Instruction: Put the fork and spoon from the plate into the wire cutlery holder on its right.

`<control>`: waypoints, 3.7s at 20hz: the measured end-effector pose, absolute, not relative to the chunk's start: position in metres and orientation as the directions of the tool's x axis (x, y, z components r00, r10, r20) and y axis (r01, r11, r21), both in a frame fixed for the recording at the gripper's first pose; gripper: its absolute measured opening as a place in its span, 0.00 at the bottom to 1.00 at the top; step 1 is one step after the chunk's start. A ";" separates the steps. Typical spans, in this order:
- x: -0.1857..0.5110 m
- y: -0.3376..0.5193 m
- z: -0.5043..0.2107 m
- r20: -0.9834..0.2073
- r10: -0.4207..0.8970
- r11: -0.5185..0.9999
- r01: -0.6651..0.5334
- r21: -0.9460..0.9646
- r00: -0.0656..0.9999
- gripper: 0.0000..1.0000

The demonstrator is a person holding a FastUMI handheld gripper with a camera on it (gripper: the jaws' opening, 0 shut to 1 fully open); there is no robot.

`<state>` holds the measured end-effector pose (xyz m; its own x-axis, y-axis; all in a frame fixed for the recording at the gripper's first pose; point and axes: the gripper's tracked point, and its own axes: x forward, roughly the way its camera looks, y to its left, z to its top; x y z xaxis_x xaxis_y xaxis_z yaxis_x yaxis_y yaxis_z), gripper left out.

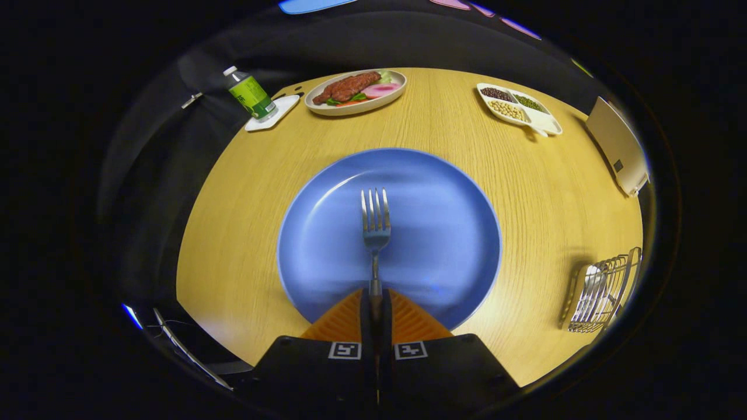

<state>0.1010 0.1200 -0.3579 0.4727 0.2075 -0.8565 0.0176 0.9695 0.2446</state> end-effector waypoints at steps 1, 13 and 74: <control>0.101 0.118 -0.349 -0.849 0.220 0.967 0.007 0.255 0.480 0.06; 0.039 0.016 -0.223 -0.812 0.309 0.947 -0.084 0.309 0.496 0.06; 0.005 -0.145 -0.058 -0.448 -0.099 0.987 0.144 0.068 0.889 1.00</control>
